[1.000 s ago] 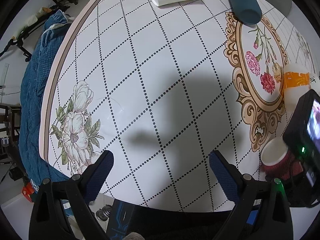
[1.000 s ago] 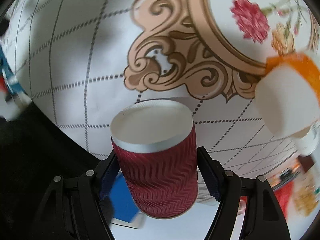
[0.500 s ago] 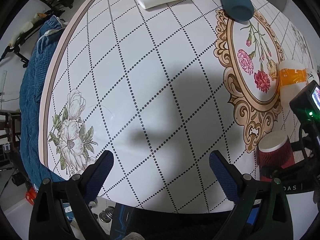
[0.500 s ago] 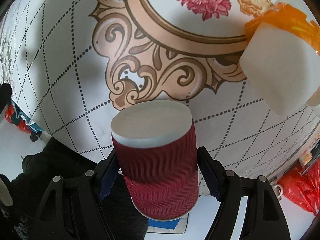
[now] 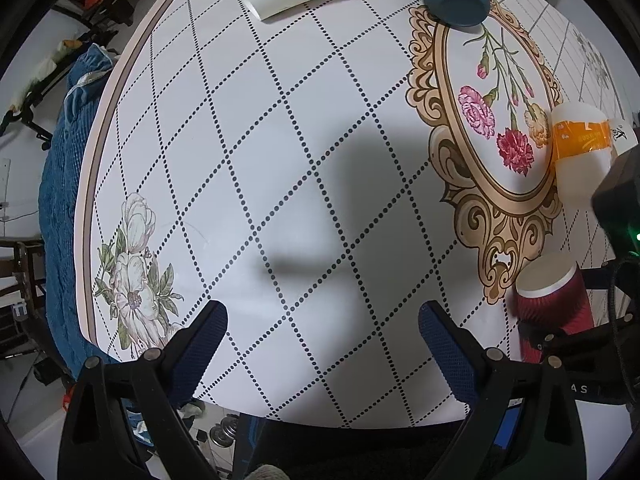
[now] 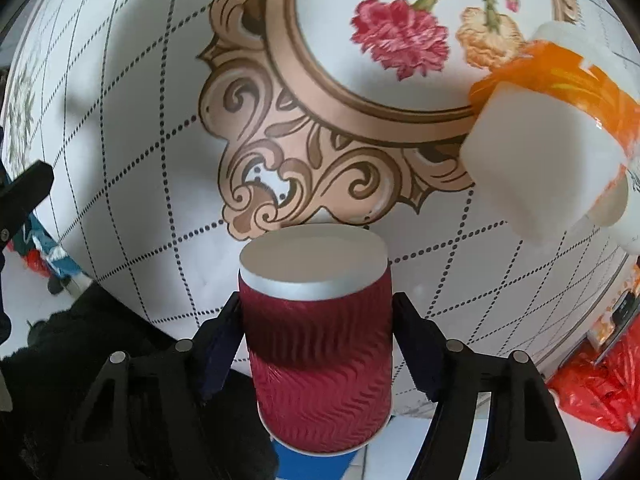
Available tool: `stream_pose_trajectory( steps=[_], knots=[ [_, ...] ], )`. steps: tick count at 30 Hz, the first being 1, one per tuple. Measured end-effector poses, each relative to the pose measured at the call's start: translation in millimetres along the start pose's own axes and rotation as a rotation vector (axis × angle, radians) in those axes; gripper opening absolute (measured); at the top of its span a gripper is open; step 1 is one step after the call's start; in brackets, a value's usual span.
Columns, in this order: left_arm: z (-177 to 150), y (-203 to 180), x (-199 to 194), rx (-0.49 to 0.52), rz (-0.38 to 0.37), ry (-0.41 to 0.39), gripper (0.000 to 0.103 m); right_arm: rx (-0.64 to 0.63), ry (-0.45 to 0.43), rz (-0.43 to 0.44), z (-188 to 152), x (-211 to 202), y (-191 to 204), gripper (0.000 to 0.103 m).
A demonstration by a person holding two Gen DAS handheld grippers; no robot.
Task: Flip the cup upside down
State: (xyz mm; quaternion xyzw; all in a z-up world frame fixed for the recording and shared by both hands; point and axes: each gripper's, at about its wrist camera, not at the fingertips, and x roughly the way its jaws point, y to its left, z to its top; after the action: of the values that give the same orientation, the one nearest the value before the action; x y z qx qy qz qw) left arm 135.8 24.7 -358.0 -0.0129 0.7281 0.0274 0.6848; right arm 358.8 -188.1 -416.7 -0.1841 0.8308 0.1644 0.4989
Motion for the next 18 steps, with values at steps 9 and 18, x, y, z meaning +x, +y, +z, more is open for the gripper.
stream_pose_trajectory(
  steps=[9, 18],
  knots=[
    [8.2, -3.8, -4.5, 0.007, 0.001, -0.003, 0.098, 0.114, -0.211, 0.070, -34.3, -43.0, -26.4, 0.074],
    [29.1, 5.4, -10.3, -0.013, 0.002, 0.003, 0.098, 0.318, -0.623, 0.144, -65.3, -81.0, -64.6, 0.074]
  ],
)
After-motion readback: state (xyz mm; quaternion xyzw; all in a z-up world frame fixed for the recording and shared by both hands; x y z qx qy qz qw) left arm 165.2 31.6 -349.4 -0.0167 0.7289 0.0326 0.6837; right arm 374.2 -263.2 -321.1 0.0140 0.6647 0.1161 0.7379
